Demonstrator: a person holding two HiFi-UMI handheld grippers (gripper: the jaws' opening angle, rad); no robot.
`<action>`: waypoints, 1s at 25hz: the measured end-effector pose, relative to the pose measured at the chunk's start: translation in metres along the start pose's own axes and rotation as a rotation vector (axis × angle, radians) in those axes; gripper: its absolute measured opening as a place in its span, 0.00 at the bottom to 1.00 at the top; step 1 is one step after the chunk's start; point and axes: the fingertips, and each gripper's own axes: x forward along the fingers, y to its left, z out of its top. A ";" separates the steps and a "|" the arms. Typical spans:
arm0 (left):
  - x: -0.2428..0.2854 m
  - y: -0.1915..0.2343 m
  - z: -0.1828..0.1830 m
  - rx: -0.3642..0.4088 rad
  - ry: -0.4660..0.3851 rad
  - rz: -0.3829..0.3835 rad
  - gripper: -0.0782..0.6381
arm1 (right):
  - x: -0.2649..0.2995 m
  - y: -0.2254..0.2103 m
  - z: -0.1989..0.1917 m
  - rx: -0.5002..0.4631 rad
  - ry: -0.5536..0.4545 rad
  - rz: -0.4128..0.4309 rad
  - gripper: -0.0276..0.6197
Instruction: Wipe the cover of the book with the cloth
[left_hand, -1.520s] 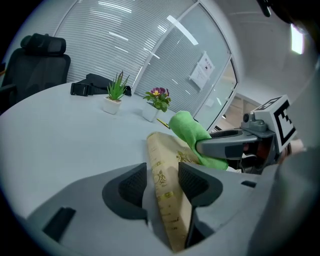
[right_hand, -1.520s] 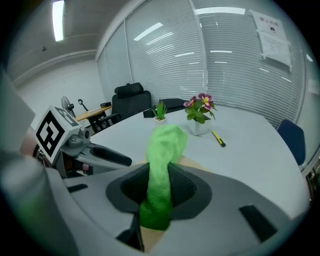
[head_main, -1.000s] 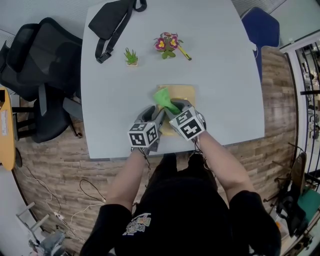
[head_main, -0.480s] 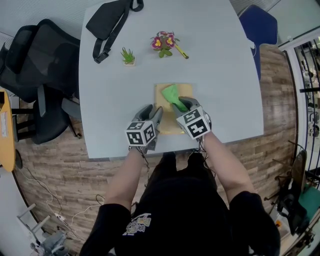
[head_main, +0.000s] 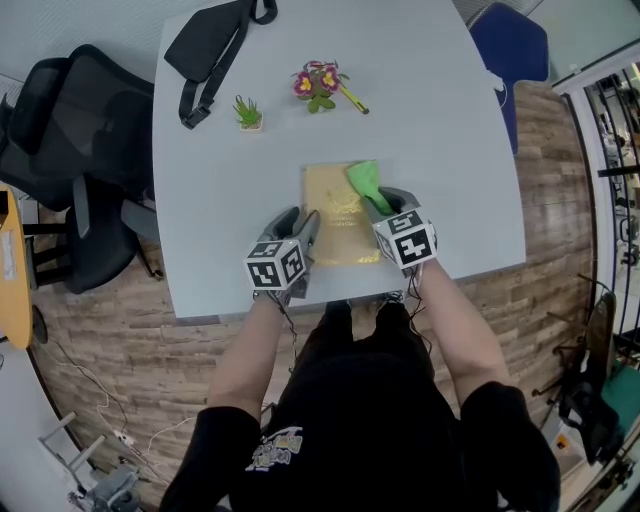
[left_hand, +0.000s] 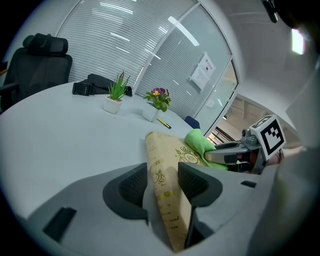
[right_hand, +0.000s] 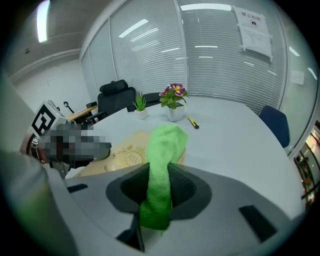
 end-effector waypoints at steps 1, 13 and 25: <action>0.000 0.000 0.000 0.001 0.000 0.000 0.38 | -0.001 -0.003 -0.001 0.004 0.001 -0.006 0.20; 0.000 -0.001 0.000 -0.001 0.003 0.000 0.37 | -0.013 -0.010 -0.004 0.013 -0.016 -0.060 0.20; 0.000 -0.001 -0.001 -0.011 0.003 -0.001 0.36 | -0.013 0.076 0.006 -0.043 -0.030 0.109 0.20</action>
